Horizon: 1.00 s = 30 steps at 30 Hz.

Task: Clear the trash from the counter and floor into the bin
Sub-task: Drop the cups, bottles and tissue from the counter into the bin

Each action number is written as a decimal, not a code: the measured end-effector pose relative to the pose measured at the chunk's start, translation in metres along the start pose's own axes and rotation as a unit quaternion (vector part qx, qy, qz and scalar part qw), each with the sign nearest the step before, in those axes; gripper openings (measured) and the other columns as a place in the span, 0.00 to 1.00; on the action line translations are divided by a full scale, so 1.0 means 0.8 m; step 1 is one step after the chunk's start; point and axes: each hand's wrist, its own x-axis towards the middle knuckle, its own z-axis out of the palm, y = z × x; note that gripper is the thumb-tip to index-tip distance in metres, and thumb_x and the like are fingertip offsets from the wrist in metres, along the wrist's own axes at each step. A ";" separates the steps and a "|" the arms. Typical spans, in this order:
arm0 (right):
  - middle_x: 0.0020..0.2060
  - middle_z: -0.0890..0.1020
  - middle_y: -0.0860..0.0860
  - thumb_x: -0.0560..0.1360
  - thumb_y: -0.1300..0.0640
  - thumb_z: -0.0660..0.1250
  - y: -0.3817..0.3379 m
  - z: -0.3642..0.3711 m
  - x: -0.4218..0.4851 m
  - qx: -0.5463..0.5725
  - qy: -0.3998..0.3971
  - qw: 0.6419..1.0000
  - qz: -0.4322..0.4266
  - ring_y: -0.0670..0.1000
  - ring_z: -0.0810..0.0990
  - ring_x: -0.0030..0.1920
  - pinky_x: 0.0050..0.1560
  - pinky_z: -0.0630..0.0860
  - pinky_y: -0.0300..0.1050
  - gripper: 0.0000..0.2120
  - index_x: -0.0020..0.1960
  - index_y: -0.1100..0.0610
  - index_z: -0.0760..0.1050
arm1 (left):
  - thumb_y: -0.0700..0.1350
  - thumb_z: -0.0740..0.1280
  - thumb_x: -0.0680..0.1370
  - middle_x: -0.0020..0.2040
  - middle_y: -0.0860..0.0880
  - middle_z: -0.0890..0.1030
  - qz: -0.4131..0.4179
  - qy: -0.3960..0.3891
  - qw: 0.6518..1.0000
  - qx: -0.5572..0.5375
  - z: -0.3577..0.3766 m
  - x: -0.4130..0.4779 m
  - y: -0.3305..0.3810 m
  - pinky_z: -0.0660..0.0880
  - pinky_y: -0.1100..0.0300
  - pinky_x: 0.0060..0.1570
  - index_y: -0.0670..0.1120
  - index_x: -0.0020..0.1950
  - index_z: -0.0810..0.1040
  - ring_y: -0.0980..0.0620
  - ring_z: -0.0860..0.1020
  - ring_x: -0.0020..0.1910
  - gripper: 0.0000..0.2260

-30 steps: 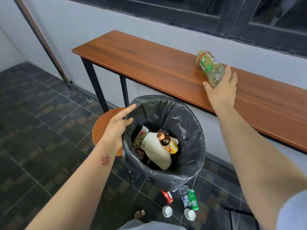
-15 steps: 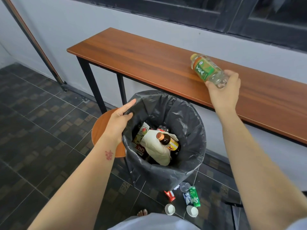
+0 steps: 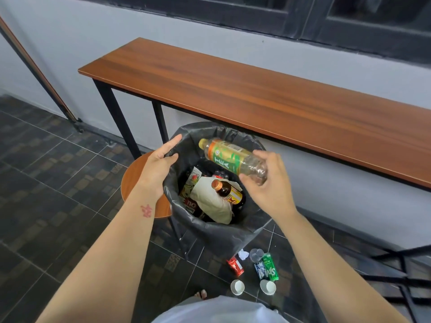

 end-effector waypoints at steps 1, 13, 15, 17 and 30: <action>0.61 0.71 0.47 0.71 0.52 0.75 0.006 0.007 0.000 -0.023 -0.020 1.000 0.003 0.45 0.74 0.59 0.53 0.79 0.46 0.29 0.67 0.51 0.67 | 0.41 0.62 0.83 0.74 0.56 0.69 0.003 -0.002 1.000 0.003 0.000 0.000 0.000 0.66 0.48 0.67 0.65 0.67 0.75 0.48 0.66 0.73 0.21; 0.77 0.59 0.45 0.72 0.30 0.61 0.035 0.039 0.001 -0.245 -0.235 0.940 -0.024 0.48 0.54 0.77 0.77 0.47 0.54 0.35 0.75 0.42 0.61 | 0.39 0.61 0.83 0.74 0.58 0.68 0.029 -0.034 0.998 0.047 -0.003 0.007 0.002 0.65 0.55 0.66 0.63 0.70 0.73 0.50 0.64 0.74 0.21; 0.77 0.60 0.44 0.71 0.26 0.50 0.036 0.034 -0.003 -0.261 -0.216 0.940 -0.048 0.46 0.52 0.78 0.78 0.44 0.53 0.36 0.74 0.40 0.62 | 0.40 0.61 0.83 0.74 0.57 0.68 0.028 -0.031 0.998 0.054 -0.004 0.009 0.003 0.64 0.52 0.68 0.63 0.70 0.72 0.49 0.64 0.74 0.22; 0.78 0.58 0.45 0.71 0.26 0.45 0.038 0.031 -0.004 -0.257 -0.171 0.950 -0.039 0.48 0.51 0.78 0.78 0.45 0.54 0.37 0.75 0.40 0.61 | 0.40 0.61 0.83 0.75 0.57 0.67 0.029 -0.030 0.997 0.064 -0.004 0.010 0.003 0.64 0.50 0.69 0.63 0.71 0.71 0.49 0.64 0.74 0.22; 0.76 0.62 0.41 0.81 0.57 0.62 0.049 0.028 -0.014 0.268 0.011 0.920 0.287 0.49 0.61 0.75 0.74 0.61 0.52 0.29 0.75 0.36 0.58 | 0.41 0.62 0.83 0.74 0.57 0.68 0.035 -0.008 0.997 0.072 -0.011 0.009 0.001 0.66 0.49 0.68 0.64 0.69 0.73 0.50 0.65 0.74 0.20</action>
